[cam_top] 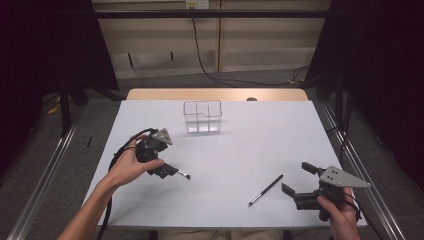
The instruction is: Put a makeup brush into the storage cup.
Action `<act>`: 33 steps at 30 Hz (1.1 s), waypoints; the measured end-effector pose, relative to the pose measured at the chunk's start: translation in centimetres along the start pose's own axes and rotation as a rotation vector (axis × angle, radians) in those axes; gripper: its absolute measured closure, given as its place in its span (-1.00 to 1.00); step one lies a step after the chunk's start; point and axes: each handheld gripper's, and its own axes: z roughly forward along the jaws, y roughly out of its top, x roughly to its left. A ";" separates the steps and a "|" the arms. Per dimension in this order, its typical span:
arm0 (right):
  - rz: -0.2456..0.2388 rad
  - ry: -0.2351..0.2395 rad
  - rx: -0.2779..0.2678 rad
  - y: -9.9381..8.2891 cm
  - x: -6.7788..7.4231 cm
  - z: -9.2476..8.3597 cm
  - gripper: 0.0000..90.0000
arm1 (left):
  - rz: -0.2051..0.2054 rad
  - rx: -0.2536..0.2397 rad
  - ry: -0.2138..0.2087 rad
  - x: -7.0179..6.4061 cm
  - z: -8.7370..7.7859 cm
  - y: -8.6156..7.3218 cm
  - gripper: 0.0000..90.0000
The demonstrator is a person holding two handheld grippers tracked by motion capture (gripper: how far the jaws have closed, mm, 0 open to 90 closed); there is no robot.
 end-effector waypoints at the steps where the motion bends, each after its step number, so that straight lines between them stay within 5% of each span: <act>1: 0.000 0.000 0.000 0.0 0.0 0.0 -1.00 | 0.005 0.008 -0.006 0.0 0.0 0.0 -0.91; 10: 0.002 0.004 0.003 0.0 0.0 0.0 -1.00 | 0.153 0.071 -0.048 -0.1 1.3 0.4 -0.87; 25: -0.004 0.012 0.007 0.0 0.0 0.1 -1.00 | 0.161 0.173 -0.046 1.0 2.8 0.9 -0.57; 33: -0.003 0.010 0.007 -0.1 0.0 0.1 -1.00 | 0.241 0.238 -0.047 0.6 3.8 1.5 -0.23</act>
